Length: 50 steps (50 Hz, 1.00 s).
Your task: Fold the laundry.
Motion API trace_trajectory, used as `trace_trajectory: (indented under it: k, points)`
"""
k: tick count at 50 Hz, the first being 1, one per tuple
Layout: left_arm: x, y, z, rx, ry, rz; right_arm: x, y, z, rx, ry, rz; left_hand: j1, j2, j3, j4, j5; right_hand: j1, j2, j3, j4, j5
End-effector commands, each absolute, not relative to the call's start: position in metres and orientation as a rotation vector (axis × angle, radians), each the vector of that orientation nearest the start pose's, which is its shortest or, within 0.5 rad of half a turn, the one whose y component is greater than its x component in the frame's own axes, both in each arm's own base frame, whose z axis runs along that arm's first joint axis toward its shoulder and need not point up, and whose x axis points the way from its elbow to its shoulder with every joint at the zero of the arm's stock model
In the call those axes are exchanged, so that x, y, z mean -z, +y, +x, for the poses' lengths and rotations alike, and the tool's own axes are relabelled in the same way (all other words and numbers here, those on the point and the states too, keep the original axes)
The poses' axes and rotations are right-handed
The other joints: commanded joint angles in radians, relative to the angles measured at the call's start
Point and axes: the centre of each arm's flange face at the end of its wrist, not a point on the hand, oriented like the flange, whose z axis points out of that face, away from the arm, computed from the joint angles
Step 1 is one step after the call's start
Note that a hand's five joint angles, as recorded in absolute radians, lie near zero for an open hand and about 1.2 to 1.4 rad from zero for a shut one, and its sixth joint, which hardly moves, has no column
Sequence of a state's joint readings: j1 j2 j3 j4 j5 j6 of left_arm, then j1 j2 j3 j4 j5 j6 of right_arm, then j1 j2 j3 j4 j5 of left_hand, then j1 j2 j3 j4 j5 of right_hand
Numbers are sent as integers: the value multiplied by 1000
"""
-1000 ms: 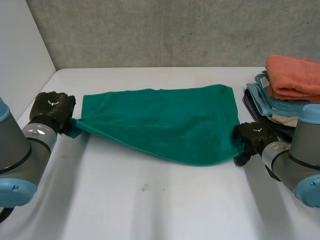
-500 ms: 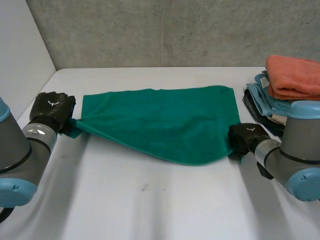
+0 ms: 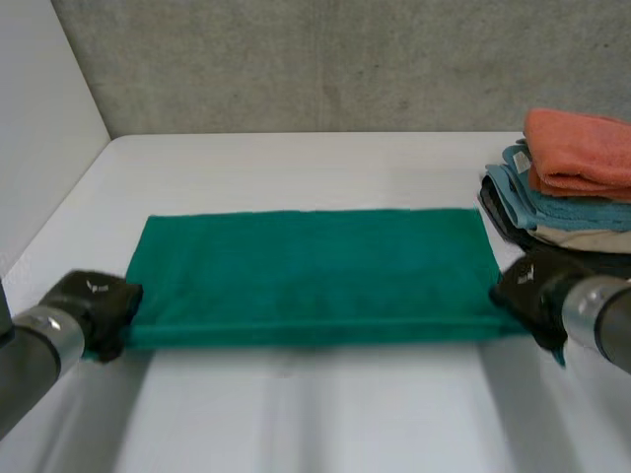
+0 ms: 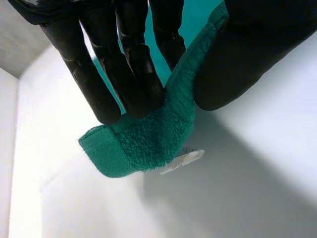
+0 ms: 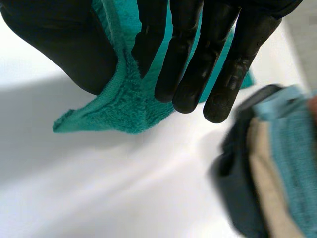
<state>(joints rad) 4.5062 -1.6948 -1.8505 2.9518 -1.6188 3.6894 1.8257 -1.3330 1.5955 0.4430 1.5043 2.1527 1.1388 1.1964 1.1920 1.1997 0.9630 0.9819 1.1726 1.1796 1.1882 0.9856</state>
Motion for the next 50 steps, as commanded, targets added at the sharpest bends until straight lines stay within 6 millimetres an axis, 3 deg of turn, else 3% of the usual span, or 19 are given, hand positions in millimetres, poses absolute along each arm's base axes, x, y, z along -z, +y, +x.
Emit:
trace_trajectory:
  k: [1,6,11,15,16,17,19,20,23,24,28,30,34,35,38,39,45,49,50]
  points:
    - [-157,-225,-173,1262,2356,1067,-195,-235,204,1336,2492,-1852,257,200,204,197,259,414,224,217,208,236]
    - [-141,-251,-179,1300,2315,1059,-168,-248,216,1300,2495,-1865,257,200,204,197,259,414,224,217,208,236]
    - [-155,-290,-187,1461,2193,989,-175,-273,238,1444,2473,-1900,257,200,204,197,259,414,224,217,208,236]
    - [-195,-331,-195,1702,1977,877,-219,-306,263,1822,2407,-1800,257,200,204,197,259,414,224,217,208,236]
    - [-206,-340,-197,1760,1918,851,-247,-321,271,2028,2339,-1699,257,200,204,197,259,414,224,217,208,236]
    - [-231,-355,-200,1878,1783,794,-263,-327,276,2138,2288,-1640,257,200,204,197,259,414,224,217,208,236]
    - [-259,-368,-203,1998,1631,725,-297,-339,282,2351,2171,-1511,257,200,204,197,259,414,224,217,208,236]
    - [-292,-378,-207,2120,1466,644,-331,-347,287,2558,2028,-1375,257,200,204,197,259,414,224,217,208,236]
    - [-345,-384,-208,2266,1229,511,-382,-353,291,2851,1780,-1153,257,200,204,197,259,414,224,217,208,236]
    - [-378,-382,-207,2342,1100,432,-411,-354,292,3008,1612,-1016,257,200,204,197,259,414,224,217,208,236]
    - [-413,-373,-215,2425,1011,376,-456,-348,288,3237,1316,-775,257,200,204,197,259,414,224,217,208,236]
    - [-417,-370,-216,2455,1026,366,-462,-343,287,3262,1274,-744,257,200,204,197,259,414,224,217,208,236]
    - [-417,-364,-210,2540,1123,317,-440,-341,291,3184,1368,-832,257,200,204,197,259,414,224,217,208,236]
    - [-409,-364,-204,2549,1195,304,-423,-342,294,3129,1433,-889,257,200,204,197,259,414,224,217,208,236]
    - [-388,-365,-198,2532,1333,303,-395,-344,297,3044,1523,-985,257,200,204,197,259,414,224,217,208,236]
    - [-373,-365,-197,2506,1414,313,-376,-344,299,2983,1576,-1048,257,200,204,197,259,414,224,217,208,236]
    - [-305,-358,-193,2344,1731,378,-318,-340,302,2773,1710,-1245,257,200,204,197,259,414,224,217,208,236]
    - [-252,-349,-196,2216,1924,437,-266,-329,310,2576,1815,-1394,257,200,204,197,259,414,224,217,208,236]
    - [-239,-347,-196,2179,1965,452,-243,-327,312,2481,1881,-1452,257,200,204,197,259,414,224,217,208,236]
